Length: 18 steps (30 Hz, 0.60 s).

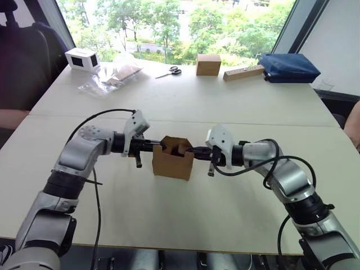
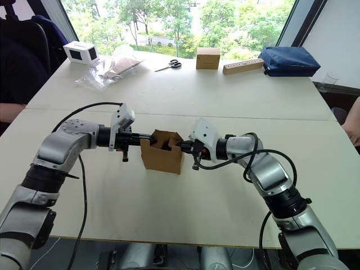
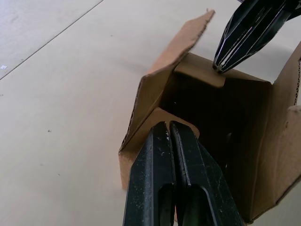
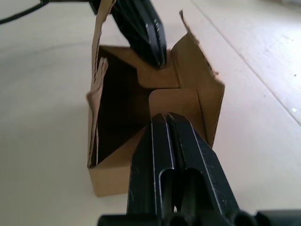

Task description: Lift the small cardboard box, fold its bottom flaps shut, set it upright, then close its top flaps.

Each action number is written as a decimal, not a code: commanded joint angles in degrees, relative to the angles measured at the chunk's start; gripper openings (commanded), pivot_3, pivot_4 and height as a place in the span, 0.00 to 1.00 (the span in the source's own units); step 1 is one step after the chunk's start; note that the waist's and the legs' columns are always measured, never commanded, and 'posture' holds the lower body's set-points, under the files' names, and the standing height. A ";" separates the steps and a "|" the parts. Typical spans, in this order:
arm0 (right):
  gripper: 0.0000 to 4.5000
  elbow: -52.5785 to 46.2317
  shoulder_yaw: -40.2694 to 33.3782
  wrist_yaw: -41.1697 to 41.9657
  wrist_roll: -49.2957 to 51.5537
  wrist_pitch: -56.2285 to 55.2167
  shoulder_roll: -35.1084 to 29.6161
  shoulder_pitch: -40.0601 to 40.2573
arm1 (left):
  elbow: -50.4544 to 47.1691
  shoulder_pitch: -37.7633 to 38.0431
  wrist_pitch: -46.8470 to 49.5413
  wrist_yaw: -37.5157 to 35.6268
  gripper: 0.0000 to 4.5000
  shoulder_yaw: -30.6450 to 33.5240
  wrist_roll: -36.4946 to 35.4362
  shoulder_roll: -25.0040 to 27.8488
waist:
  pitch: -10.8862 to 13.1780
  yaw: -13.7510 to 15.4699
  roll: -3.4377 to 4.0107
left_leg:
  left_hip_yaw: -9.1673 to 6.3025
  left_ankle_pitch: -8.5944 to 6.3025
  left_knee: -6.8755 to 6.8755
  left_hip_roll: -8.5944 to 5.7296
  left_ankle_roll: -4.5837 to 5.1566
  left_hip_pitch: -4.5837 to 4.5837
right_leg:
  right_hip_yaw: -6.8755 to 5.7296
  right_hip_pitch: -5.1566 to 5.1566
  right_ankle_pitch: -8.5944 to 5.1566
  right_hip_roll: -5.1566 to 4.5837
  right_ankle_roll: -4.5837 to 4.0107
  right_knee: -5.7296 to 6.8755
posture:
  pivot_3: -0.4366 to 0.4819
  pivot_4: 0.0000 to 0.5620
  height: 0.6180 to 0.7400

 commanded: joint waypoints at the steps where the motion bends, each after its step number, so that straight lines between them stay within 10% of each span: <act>1: 0.00 0.34 0.35 0.67 -1.66 -1.46 0.41 -1.61 | 1.43 -0.60 -1.71 0.17 0.02 -1.11 2.10 -0.38 | -0.01 0.01 0.01 | 0.00 0.00 0.00 0.00 0.00 0.01 | 0.00 0.01 0.00 0.00 0.00 0.00 | 0.48 0.27 1.00; 18: 0.00 1.32 -0.52 2.36 -4.35 -2.08 0.72 -2.70 | 1.09 -0.96 -1.17 1.34 0.02 0.86 1.40 -1.97 | -0.02 0.03 0.01 | -0.02 0.00 0.00 0.01 0.00 0.06 | 0.00 0.06 0.00 0.00 0.00 0.00 | 0.48 0.27 1.00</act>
